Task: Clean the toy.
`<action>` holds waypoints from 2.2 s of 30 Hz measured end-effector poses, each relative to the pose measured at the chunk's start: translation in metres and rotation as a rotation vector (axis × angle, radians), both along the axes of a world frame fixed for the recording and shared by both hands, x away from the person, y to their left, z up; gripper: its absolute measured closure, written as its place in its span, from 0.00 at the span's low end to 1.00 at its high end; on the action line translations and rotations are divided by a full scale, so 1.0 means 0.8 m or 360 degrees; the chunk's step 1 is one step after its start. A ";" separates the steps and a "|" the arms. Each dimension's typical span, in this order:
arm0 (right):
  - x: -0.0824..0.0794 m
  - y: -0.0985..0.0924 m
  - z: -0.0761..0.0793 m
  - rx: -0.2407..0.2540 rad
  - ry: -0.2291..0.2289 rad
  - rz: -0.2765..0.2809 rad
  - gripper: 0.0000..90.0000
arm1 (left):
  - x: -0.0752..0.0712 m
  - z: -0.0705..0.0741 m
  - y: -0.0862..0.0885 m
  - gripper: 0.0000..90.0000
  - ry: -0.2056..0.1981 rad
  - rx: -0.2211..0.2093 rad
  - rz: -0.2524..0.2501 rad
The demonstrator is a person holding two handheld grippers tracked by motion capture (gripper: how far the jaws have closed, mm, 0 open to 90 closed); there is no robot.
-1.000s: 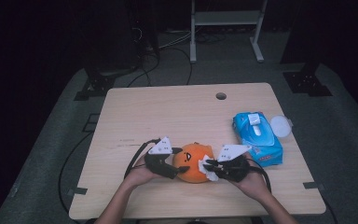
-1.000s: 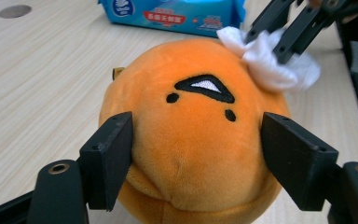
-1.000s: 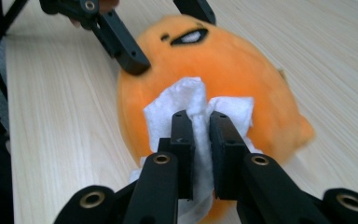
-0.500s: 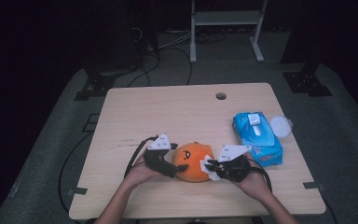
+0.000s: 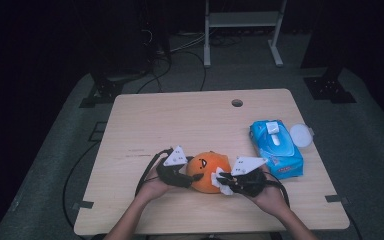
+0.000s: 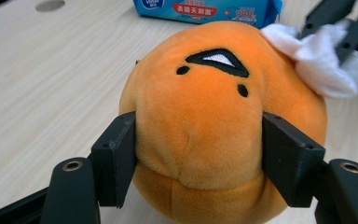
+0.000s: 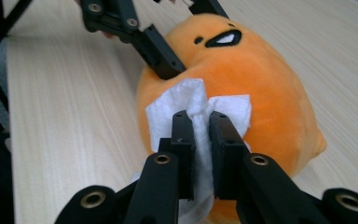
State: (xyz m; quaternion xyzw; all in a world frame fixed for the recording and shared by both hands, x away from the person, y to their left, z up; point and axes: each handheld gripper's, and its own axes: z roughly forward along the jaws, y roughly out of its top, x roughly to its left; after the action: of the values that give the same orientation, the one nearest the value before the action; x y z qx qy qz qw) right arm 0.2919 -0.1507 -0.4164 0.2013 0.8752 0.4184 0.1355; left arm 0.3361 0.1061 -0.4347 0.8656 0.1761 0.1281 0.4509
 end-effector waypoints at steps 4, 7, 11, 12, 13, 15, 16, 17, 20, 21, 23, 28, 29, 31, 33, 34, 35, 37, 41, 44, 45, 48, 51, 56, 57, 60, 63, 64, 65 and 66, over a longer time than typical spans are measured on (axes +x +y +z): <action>0.002 -0.002 -0.007 -0.0004 0.0024 -0.0019 0.90 | -0.001 0.008 0.001 0.21 0.0062 -0.0091 -0.0083; -0.003 -0.001 -0.006 -0.0014 0.0002 -0.0016 0.90 | -0.001 0.003 0.004 0.33 0.0041 -0.0069 -0.0079; 0.000 -0.008 -0.002 -0.0026 0.0003 -0.0010 0.90 | 0.001 0.003 0.005 0.39 0.0069 -0.0089 -0.0041; 0.000 -0.010 -0.001 -0.0034 0.0003 -0.0025 0.90 | 0.003 0.002 0.004 0.40 0.0081 -0.0108 -0.0032; 0.001 -0.014 -0.001 -0.0041 -0.0006 -0.0041 0.90 | 0.004 0.002 0.004 0.40 0.0090 -0.0118 -0.0027; -0.001 -0.013 0.001 -0.0034 -0.0017 -0.0060 0.90 | 0.005 0.002 0.002 0.39 0.0102 -0.0134 -0.0007; -0.003 -0.008 0.002 -0.0035 -0.0035 -0.0057 0.90 | 0.005 0.002 0.000 0.39 0.0100 -0.0129 0.0004; -0.004 -0.002 0.003 -0.0038 -0.0044 -0.0046 0.90 | 0.005 0.002 -0.002 0.40 0.0098 -0.0137 0.0016; -0.006 0.015 0.004 -0.0056 -0.0075 0.0009 0.90 | 0.006 0.002 -0.002 0.40 0.0094 -0.0107 0.0042; -0.005 0.016 0.004 -0.0063 -0.0085 0.0022 0.90 | 0.007 0.001 0.000 0.40 0.0112 -0.0118 0.0041; -0.003 0.011 0.004 -0.0044 -0.0061 0.0027 0.90 | 0.011 0.000 0.005 0.40 0.0141 -0.0142 0.0044; 0.001 -0.022 -0.003 -0.0084 -0.0033 -0.0066 0.90 | 0.016 -0.003 0.010 0.40 0.0197 -0.0194 0.0065; 0.001 -0.028 -0.004 -0.0087 -0.0025 -0.0083 0.90 | 0.015 -0.003 0.009 0.39 0.0195 -0.0192 0.0069; -0.001 -0.028 -0.002 -0.0081 -0.0031 -0.0095 0.90 | 0.013 -0.002 0.006 0.39 0.0187 -0.0185 0.0081; -0.003 -0.019 0.000 -0.0070 -0.0042 -0.0070 0.90 | 0.013 -0.002 0.003 0.38 0.0175 -0.0189 0.0082; -0.004 -0.013 0.001 -0.0062 -0.0043 -0.0047 0.90 | 0.012 -0.001 0.001 0.38 0.0165 -0.0185 0.0080; -0.006 -0.003 0.002 -0.0057 -0.0045 -0.0013 0.90 | 0.011 -0.001 0.000 0.38 0.0154 -0.0176 0.0079; -0.007 0.008 0.002 -0.0076 -0.0067 0.0024 0.89 | 0.012 -0.001 0.002 0.38 0.0157 -0.0168 0.0077; -0.001 -0.003 0.003 -0.0062 -0.0053 -0.0003 0.89 | 0.014 -0.002 0.006 0.38 0.0177 -0.0179 0.0065; 0.008 -0.023 0.002 -0.0050 -0.0050 -0.0095 0.89 | 0.013 -0.002 0.005 0.38 0.0176 -0.0184 0.0056; 0.011 -0.029 0.000 -0.0048 -0.0035 -0.0125 0.89 | 0.012 -0.001 0.005 0.36 0.0183 -0.0194 0.0036; 0.014 -0.034 -0.005 -0.0066 -0.0012 -0.0137 0.89 | 0.013 0.004 0.010 0.23 0.0261 -0.0255 -0.0068; 0.012 -0.034 -0.006 -0.0070 -0.0013 -0.0137 0.89 | 0.013 0.003 0.012 0.27 0.0244 -0.0244 -0.0073; 0.001 -0.011 0.005 -0.0002 -0.0036 -0.0053 0.89 | 0.002 0.006 -0.003 0.39 0.0087 -0.0180 -0.0109; -0.001 -0.004 0.007 -0.0008 -0.0053 -0.0026 0.89 | -0.001 0.008 -0.006 0.40 0.0046 -0.0133 -0.0124; -0.001 0.003 0.010 -0.0021 -0.0076 -0.0008 0.89 | -0.001 0.007 -0.005 0.40 0.0046 -0.0131 -0.0110; 0.005 -0.007 0.009 0.0035 -0.0026 -0.0032 0.89 | 0.002 0.003 -0.001 0.40 0.0076 -0.0172 -0.0113; 0.006 -0.010 0.008 0.0034 -0.0031 -0.0042 0.89 | 0.003 0.003 0.000 0.40 0.0077 -0.0170 -0.0113; 0.006 -0.011 0.007 0.0033 -0.0031 -0.0047 0.89 | 0.003 0.003 0.000 0.40 0.0077 -0.0170 -0.0114; 0.007 -0.012 0.006 0.0038 -0.0017 -0.0047 0.89 | 0.003 0.003 -0.001 0.39 0.0079 -0.0168 -0.0111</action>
State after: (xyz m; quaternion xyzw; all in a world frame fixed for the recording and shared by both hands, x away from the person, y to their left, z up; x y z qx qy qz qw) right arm 0.2973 -0.1607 -0.4118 0.2136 0.8664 0.4278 0.1440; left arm 0.3384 0.1056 -0.4326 0.8491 0.1633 0.0814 0.4957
